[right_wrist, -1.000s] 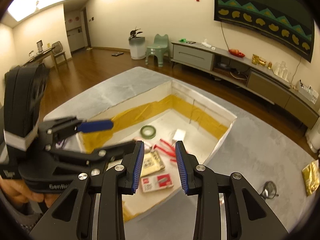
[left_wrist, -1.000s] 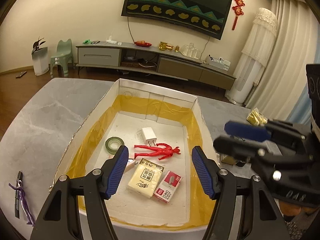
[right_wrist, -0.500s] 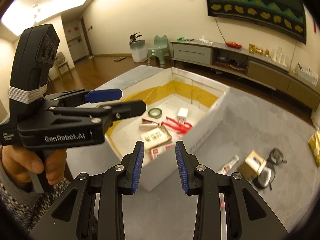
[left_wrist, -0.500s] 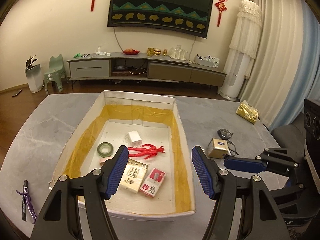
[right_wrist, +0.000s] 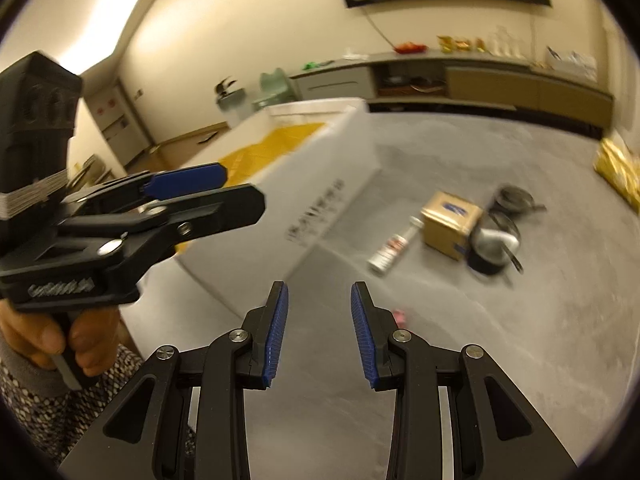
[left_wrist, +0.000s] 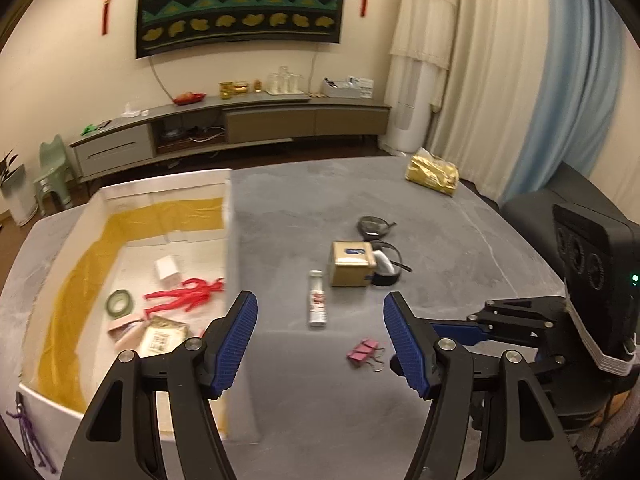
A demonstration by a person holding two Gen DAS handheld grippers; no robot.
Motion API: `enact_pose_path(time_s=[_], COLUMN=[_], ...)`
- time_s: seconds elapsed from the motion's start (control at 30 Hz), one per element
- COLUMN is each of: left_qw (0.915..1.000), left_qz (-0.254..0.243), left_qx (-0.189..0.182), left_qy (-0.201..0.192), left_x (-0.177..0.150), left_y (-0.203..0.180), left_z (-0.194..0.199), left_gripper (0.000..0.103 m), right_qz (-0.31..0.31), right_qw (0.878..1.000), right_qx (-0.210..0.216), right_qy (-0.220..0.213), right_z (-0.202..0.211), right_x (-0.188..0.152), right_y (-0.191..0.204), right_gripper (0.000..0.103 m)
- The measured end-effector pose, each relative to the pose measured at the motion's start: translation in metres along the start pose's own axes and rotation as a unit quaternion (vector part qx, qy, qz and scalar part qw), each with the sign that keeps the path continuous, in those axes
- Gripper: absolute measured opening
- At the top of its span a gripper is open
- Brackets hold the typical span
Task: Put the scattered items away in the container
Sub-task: 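Move both tools back toward the spray bottle and pink binder clip, then grasp the spray bottle with the left tool while the right tool grasps the pink binder clip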
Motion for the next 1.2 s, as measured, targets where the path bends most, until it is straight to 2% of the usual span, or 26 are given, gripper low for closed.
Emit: enact_pose_path(time_s=[0.17,0.37,0.53,0.8,0.93,1.1,1.13,1.17,1.2], left_qw=[0.9991,0.9964,0.994,0.991,0.9896,0.9876,0.9887,0.9888,0.9892], left_qz=[-0.024,-0.012,0.019,0.058,0.083,0.091,0.086,0.083,0.079], left_qx=[0.007,0.038,0.061,0.074,0.071,0.075,0.078,0.082,0.079], left_qy=[0.034,0.075,0.089,0.095,0.093,0.104,0.095,0.094,0.094], left_x=[-0.013,-0.026,-0.033,-0.029,-0.026,-0.03,-0.028,-0.028,-0.027], left_y=[-0.024,-0.02,-0.005,0.01,0.019,0.029,0.03,0.031,0.031], left_z=[-0.037,-0.085,-0.114,-0.153,-0.168,-0.185,-0.186,-0.187,-0.188], left_gripper=[0.067,0.067,0.067,0.067,0.067,0.067,0.068,0.068,0.068], right_qz=[-0.034,-0.054,-0.045,0.008,0.037,0.058,0.063,0.065,0.067], right_qw=[0.999,0.997,0.997,0.996,0.995,0.992,0.991,0.991,0.99], right_qx=[-0.014,-0.03,-0.026,-0.047,-0.06,-0.081,-0.085,-0.089,-0.095], right_qy=[0.021,0.036,0.056,0.07,0.077,0.077,0.077,0.076,0.077], right_z=[-0.003,-0.008,-0.023,-0.053,-0.069,-0.085,-0.087,-0.086,-0.086], right_x=[-0.026,-0.04,-0.05,-0.047,-0.044,-0.046,-0.046,-0.047,-0.047], right_y=[-0.029,-0.052,-0.048,-0.028,-0.021,-0.018,-0.017,-0.018,-0.018], right_gripper=[0.035,0.038,0.044,0.054,0.054,0.053,0.053,0.048,0.038])
Point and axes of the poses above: each gripper's, at about its wrist camera, not at the fingertips, and z roughly against the way its jaws point, y to its left, x to its top, the point moved 7 cm from there along -z, roughly the way its jaws point, and after that the axes turned 15 degrees about z, right-handed, at the moved point
